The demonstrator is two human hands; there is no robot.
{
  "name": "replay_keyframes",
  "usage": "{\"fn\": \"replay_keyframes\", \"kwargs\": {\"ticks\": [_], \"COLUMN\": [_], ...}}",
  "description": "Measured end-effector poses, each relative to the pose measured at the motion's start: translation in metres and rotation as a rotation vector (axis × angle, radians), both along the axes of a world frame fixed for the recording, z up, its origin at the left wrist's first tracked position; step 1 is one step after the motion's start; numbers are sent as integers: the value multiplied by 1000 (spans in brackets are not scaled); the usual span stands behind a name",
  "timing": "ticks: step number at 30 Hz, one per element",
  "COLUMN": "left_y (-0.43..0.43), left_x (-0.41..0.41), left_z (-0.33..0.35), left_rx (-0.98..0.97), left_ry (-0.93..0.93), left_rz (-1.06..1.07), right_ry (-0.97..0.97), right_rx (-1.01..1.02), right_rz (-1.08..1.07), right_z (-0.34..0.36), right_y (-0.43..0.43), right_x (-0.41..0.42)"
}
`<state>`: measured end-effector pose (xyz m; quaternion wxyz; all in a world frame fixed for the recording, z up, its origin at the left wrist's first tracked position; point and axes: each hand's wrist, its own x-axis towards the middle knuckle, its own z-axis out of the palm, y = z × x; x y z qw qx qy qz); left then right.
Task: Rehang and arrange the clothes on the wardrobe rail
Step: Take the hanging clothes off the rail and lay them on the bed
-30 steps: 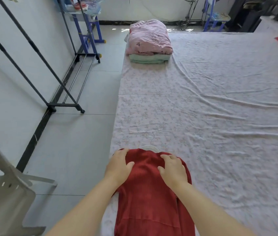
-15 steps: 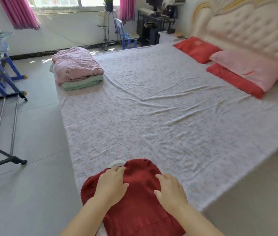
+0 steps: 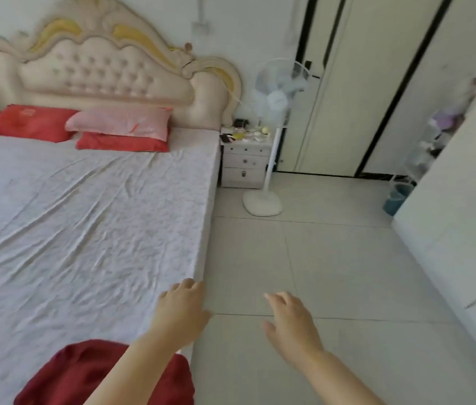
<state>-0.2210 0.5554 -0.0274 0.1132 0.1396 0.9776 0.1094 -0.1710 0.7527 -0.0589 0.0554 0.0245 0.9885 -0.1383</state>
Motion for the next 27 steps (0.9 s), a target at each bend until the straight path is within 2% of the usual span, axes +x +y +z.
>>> {"fn": "replay_keyframes", "kwargs": {"ticks": [6,16,21,27], "left_y": [186,497,612,723], "left_x": [25,159,221,266], "left_z": [20,31,43,56], "left_rx": [-5,63,137,189], "left_ry": [32,23,-5,11], "left_rz": [-422,-935,-1137,-1370], "right_ry": [41,62,59,84], "right_rx": [14,14,60,83], "right_rz": [-400,-925,-1136,-1324], "right_z": [20,35,45,60], "right_y": [153,386,471,552], "right_x": [94,287,361,405]}}
